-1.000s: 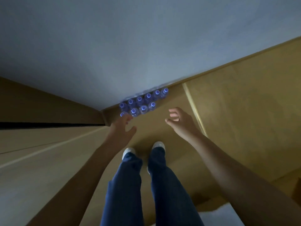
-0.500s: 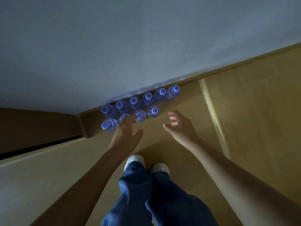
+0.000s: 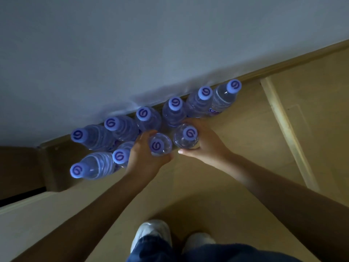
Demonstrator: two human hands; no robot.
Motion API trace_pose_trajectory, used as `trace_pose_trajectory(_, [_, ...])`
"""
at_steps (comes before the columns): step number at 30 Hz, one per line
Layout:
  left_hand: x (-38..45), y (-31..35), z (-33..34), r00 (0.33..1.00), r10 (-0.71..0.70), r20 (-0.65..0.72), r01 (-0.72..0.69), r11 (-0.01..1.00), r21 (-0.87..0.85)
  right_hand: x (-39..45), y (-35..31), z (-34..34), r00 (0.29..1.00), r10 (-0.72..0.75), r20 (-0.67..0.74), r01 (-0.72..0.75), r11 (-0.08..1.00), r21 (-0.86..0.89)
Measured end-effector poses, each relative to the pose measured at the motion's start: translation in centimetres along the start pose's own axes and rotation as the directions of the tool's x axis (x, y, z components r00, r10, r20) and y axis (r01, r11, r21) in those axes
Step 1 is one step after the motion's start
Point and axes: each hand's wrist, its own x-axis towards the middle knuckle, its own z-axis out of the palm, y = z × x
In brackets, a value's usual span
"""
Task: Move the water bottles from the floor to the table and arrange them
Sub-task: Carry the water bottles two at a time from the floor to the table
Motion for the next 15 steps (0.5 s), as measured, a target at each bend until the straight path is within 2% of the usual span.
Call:
trace_pose_trajectory(6, [0.7, -2.7, 2.2, 0.982, 0.185, -0.023, -0.185, 0.983, 0.007, 0.3, 1.0, 0.9, 0.991, -0.07, -0.113, 0.079, 0.994, 0.077])
trace_pose_trajectory(8, [1.0, -2.5, 2.2, 0.976, 0.219, 0.007, -0.219, 0.973, 0.079, -0.1, 0.7, 0.5, 0.989, -0.058, -0.138, 0.072, 0.993, 0.094])
trace_pose_trajectory(10, [0.7, -1.4, 1.7, 0.964, 0.266, 0.031, -0.267, 0.951, 0.156, -0.8, -0.1, -0.3, 0.987, -0.045, -0.157, 0.061, 0.993, 0.1])
trace_pose_trajectory(15, [-2.6, 5.4, -3.3, 0.952, 0.304, 0.026, -0.303, 0.934, 0.191, -5.1, -5.9, -4.3, 0.977, 0.03, -0.21, 0.0, 0.99, 0.141])
